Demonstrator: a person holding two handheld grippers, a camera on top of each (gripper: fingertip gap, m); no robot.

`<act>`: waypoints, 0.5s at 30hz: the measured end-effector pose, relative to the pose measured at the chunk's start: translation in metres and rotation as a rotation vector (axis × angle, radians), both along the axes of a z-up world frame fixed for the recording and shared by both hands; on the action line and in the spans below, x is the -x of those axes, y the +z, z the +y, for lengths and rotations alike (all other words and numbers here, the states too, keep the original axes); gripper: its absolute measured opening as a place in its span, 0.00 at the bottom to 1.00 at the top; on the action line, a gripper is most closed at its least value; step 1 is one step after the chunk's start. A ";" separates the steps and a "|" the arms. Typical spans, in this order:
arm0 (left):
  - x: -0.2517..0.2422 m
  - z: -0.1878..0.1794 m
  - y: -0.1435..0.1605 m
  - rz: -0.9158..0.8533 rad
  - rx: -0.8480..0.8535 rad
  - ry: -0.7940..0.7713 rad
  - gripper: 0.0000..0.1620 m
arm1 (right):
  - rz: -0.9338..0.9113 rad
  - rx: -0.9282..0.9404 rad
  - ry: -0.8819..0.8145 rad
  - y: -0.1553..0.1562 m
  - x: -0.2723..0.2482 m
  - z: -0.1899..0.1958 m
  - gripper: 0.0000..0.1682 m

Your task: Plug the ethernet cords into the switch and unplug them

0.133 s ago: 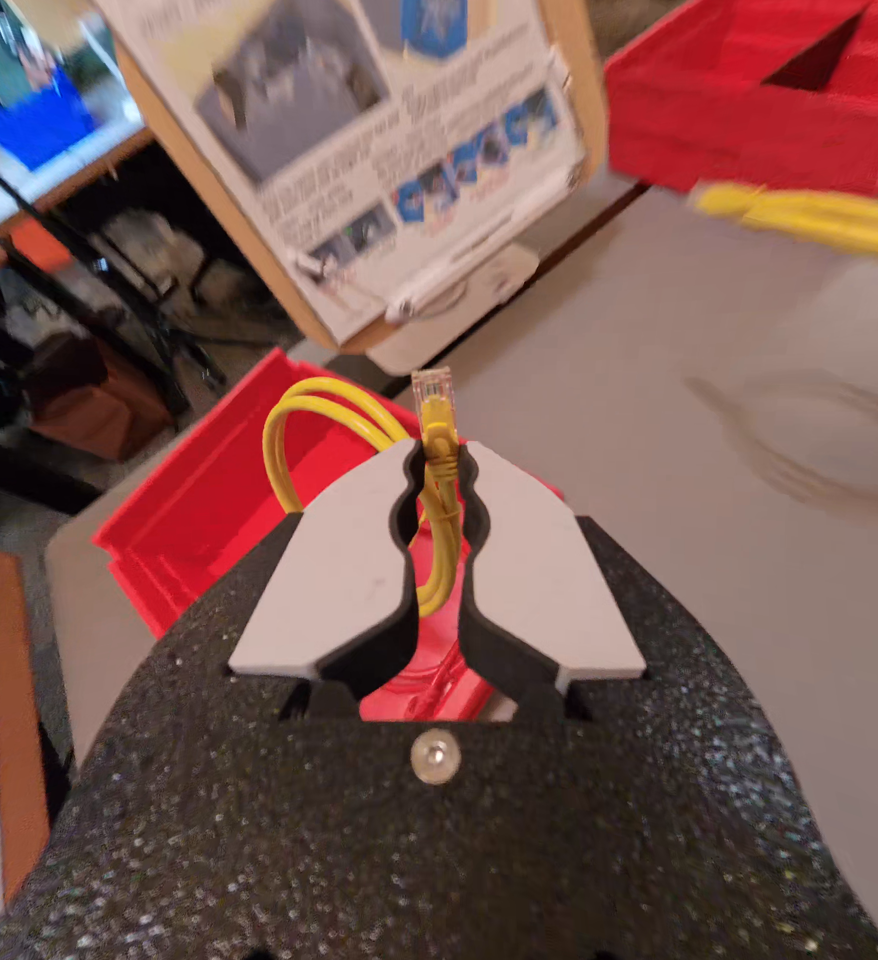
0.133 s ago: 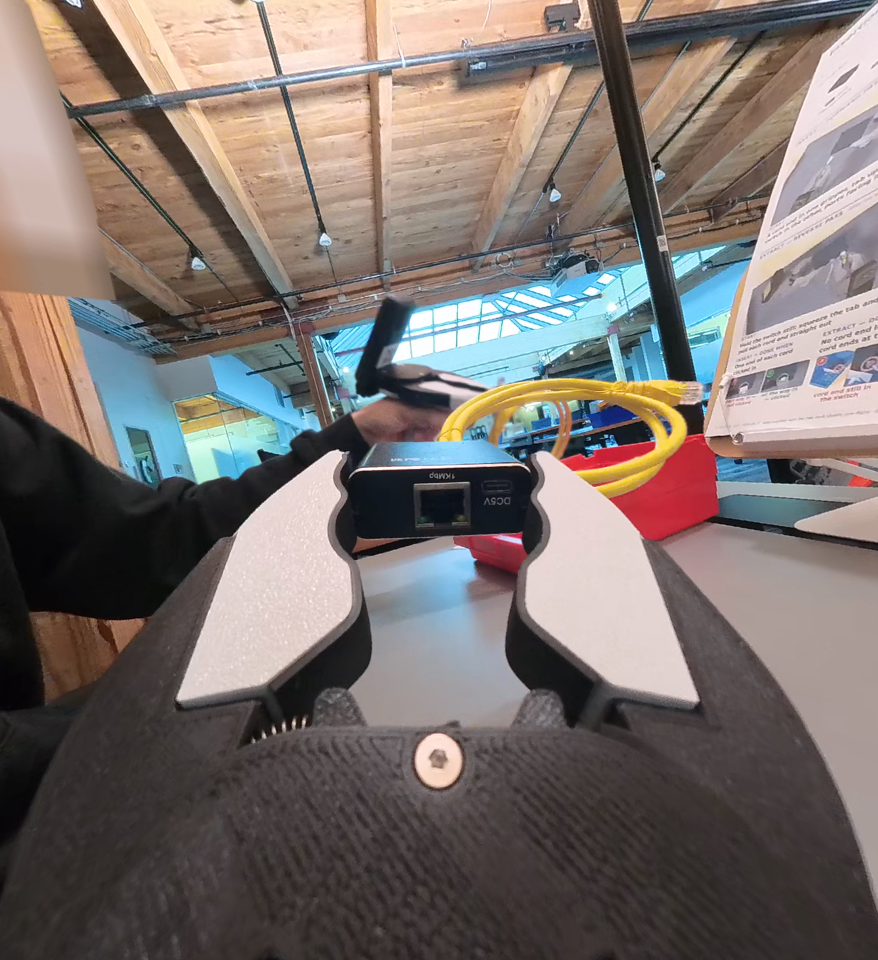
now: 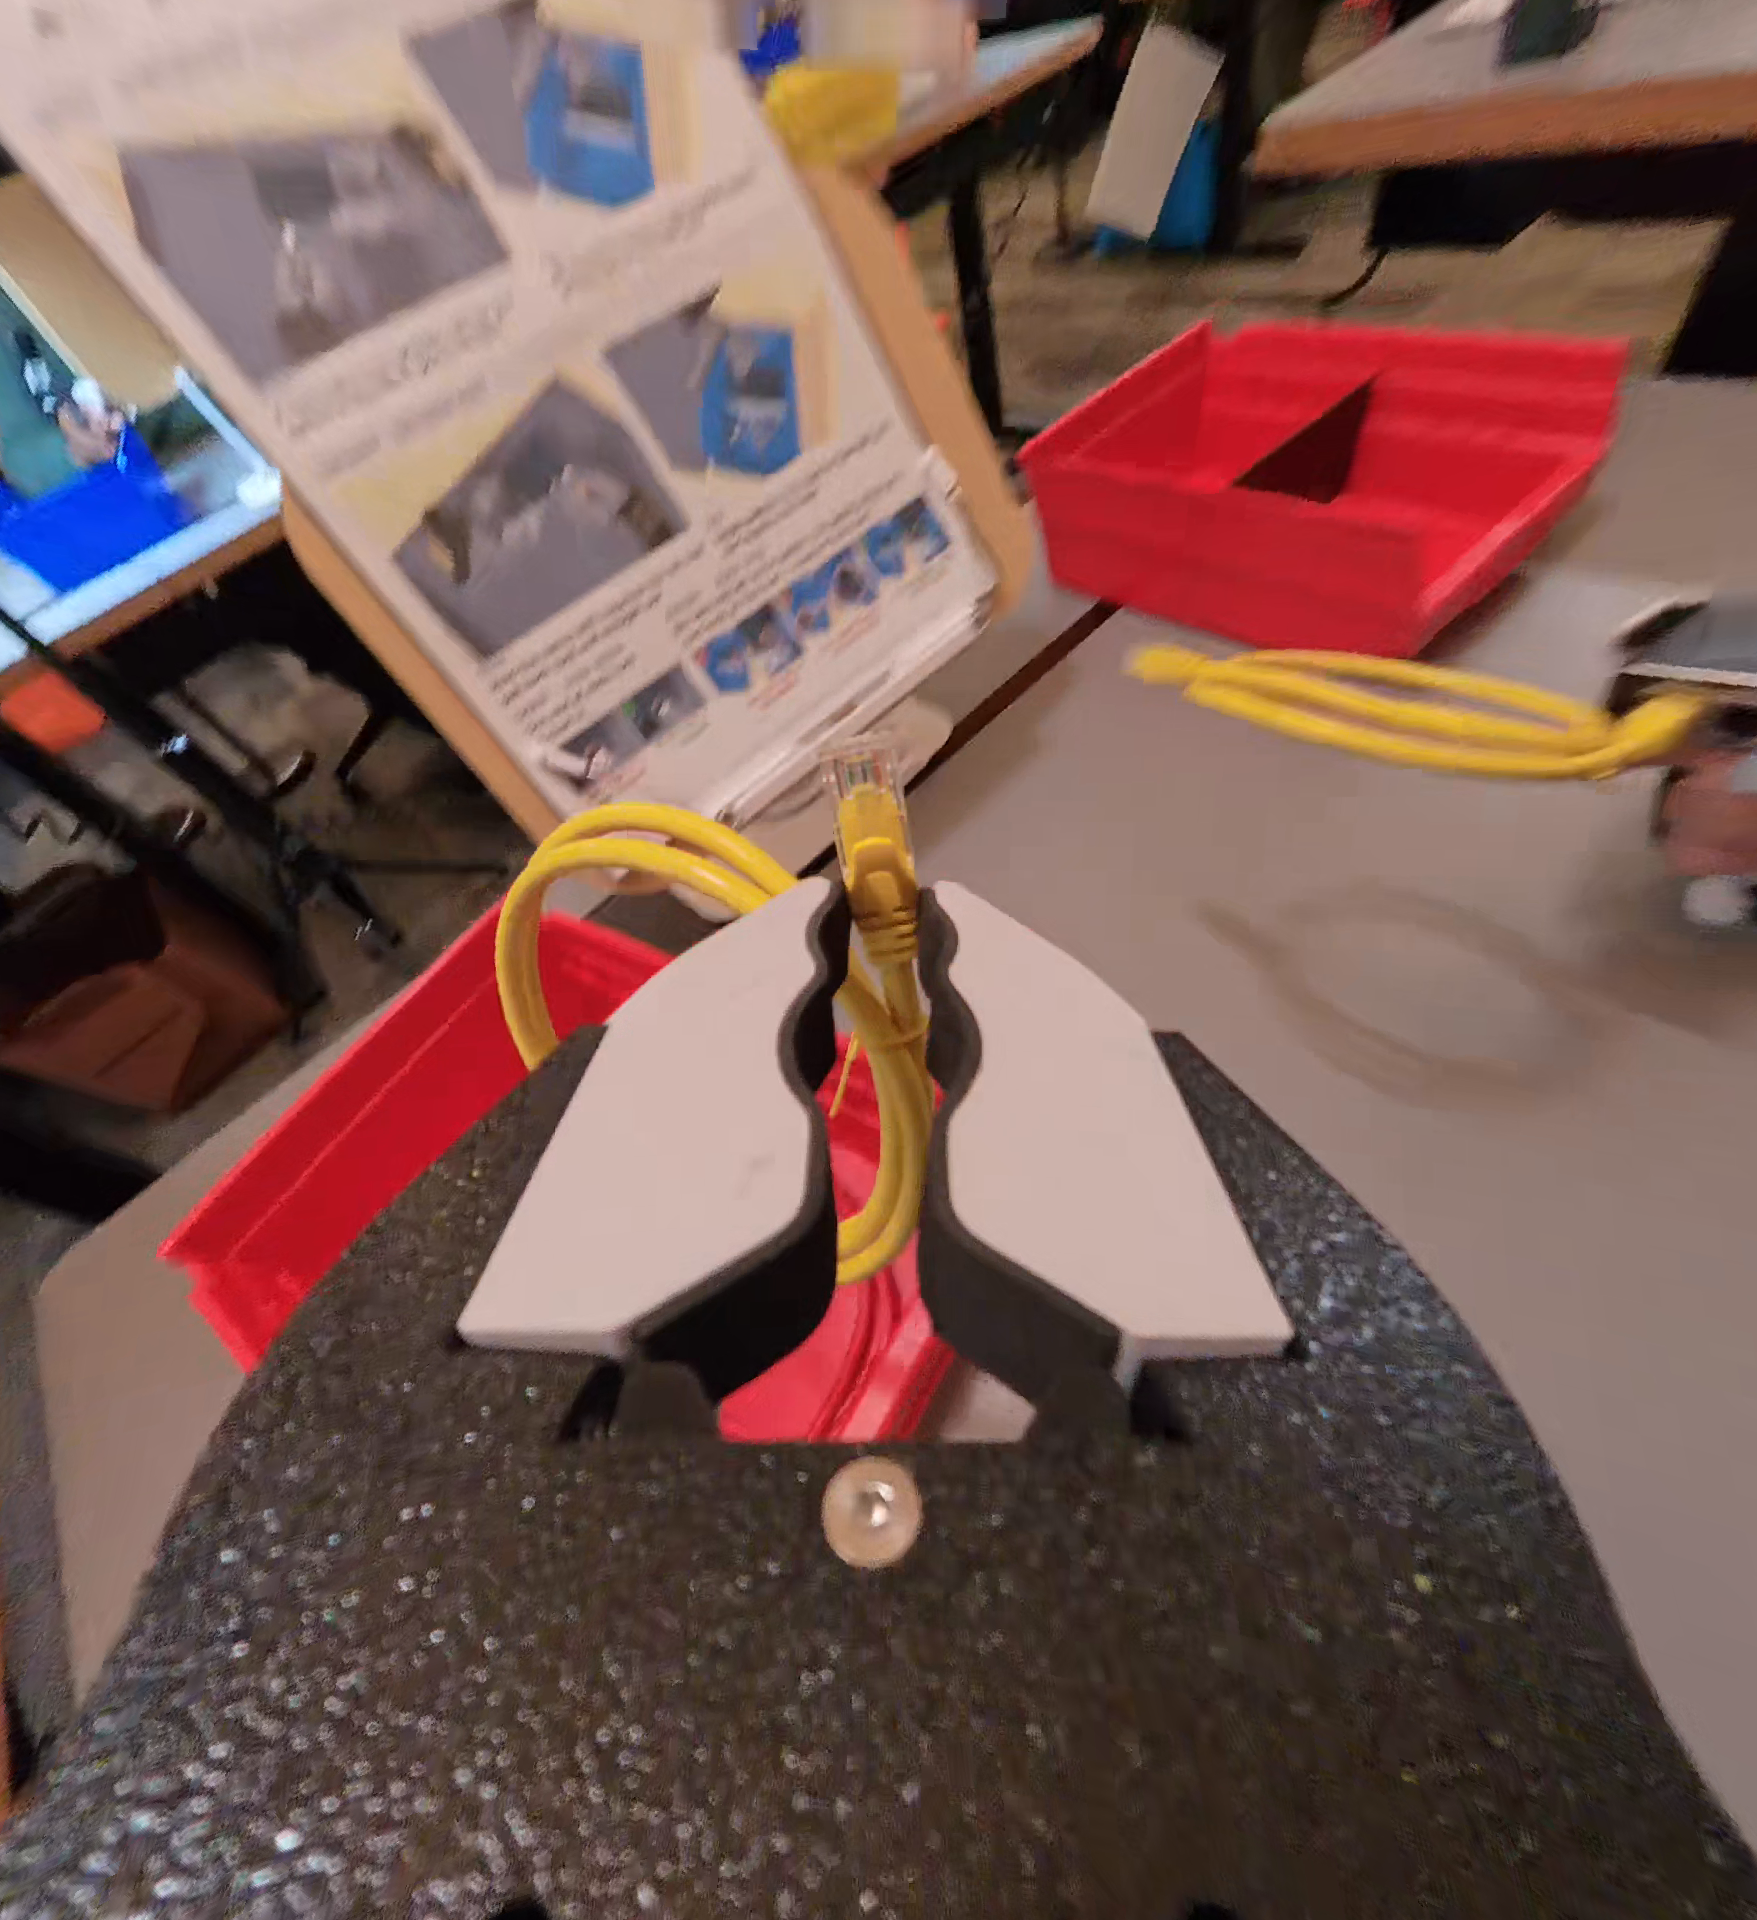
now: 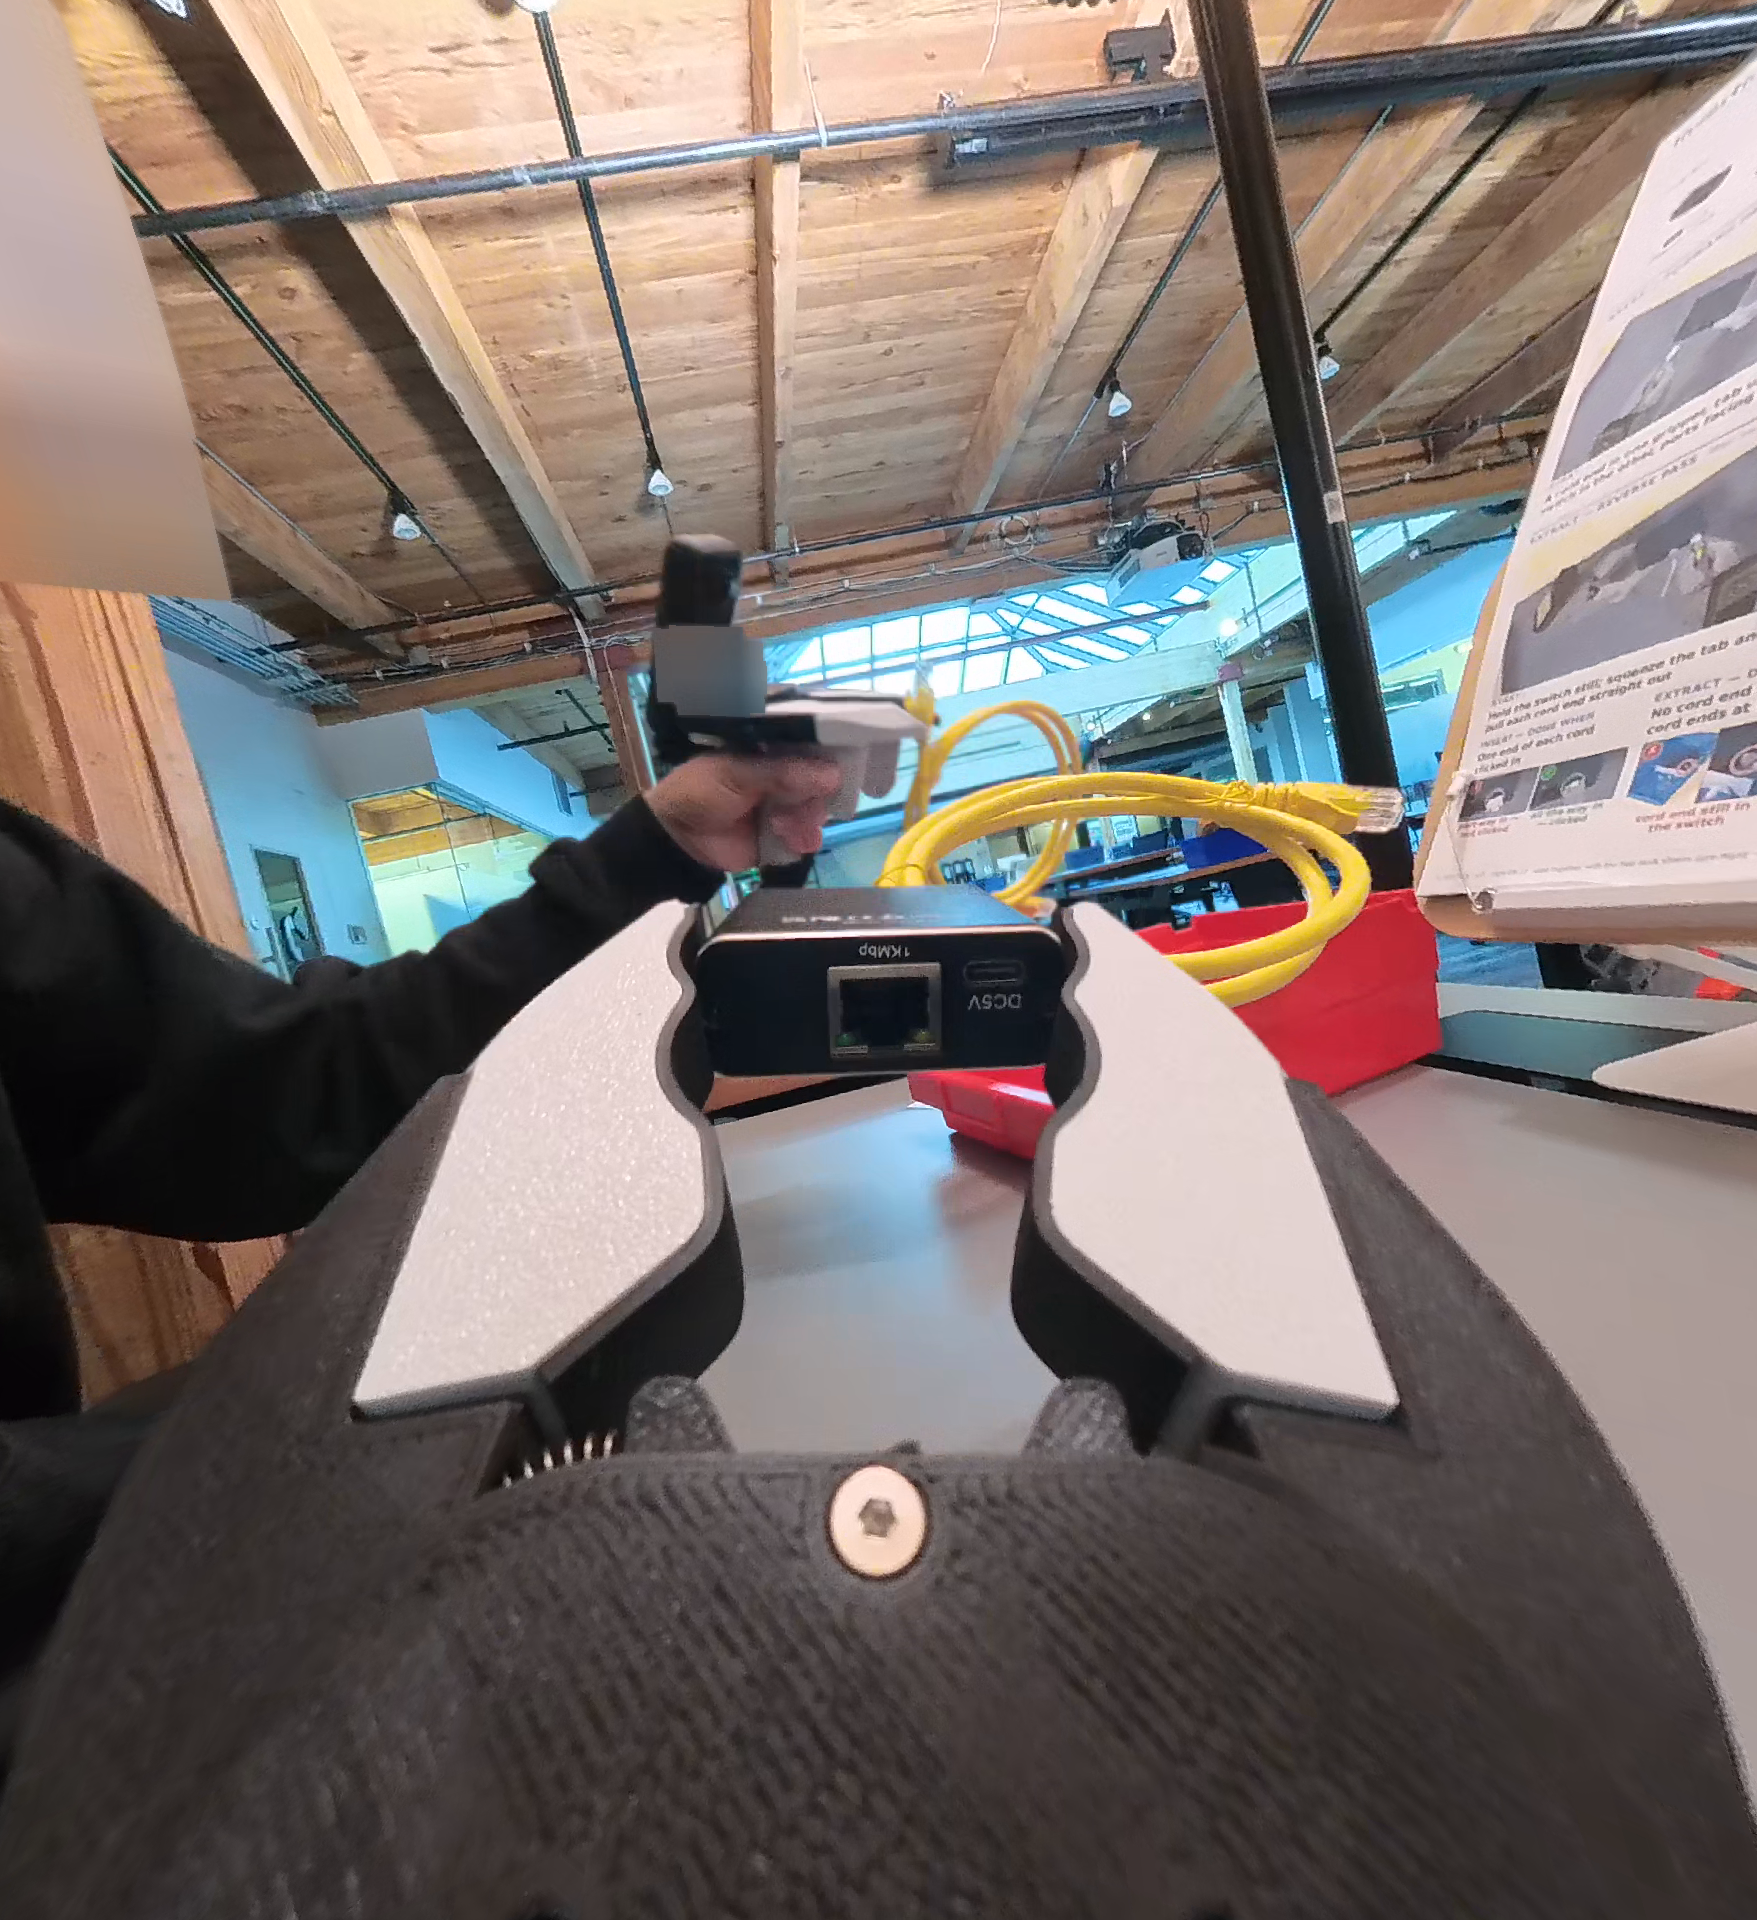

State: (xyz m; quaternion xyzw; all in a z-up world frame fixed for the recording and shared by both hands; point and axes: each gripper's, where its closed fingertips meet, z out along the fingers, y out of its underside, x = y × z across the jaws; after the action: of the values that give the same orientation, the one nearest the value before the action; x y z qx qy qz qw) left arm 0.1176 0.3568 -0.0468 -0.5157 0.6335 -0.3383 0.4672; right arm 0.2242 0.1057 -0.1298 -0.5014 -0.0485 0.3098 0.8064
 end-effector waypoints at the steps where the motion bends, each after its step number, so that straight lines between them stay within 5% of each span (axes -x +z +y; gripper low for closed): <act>1: 0.003 -0.012 0.010 -0.024 0.000 -0.029 0.08 | 0.001 -0.005 0.001 0.002 0.000 -0.001 0.38; 8: 0.018 -0.110 0.027 -0.065 0.039 -0.345 0.08 | 0.000 -0.048 -0.013 0.014 -0.003 -0.009 0.38; 15: 0.026 -0.161 -0.030 0.217 0.015 -0.417 0.07 | -0.002 -0.060 -0.016 0.014 -0.004 -0.012 0.38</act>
State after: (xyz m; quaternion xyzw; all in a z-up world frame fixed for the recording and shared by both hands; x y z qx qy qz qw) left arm 0.0920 0.1957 -0.0772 -0.4107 0.7703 -0.3747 0.3123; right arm 0.2286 0.0941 -0.1162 -0.4776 -0.0548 0.3011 0.8235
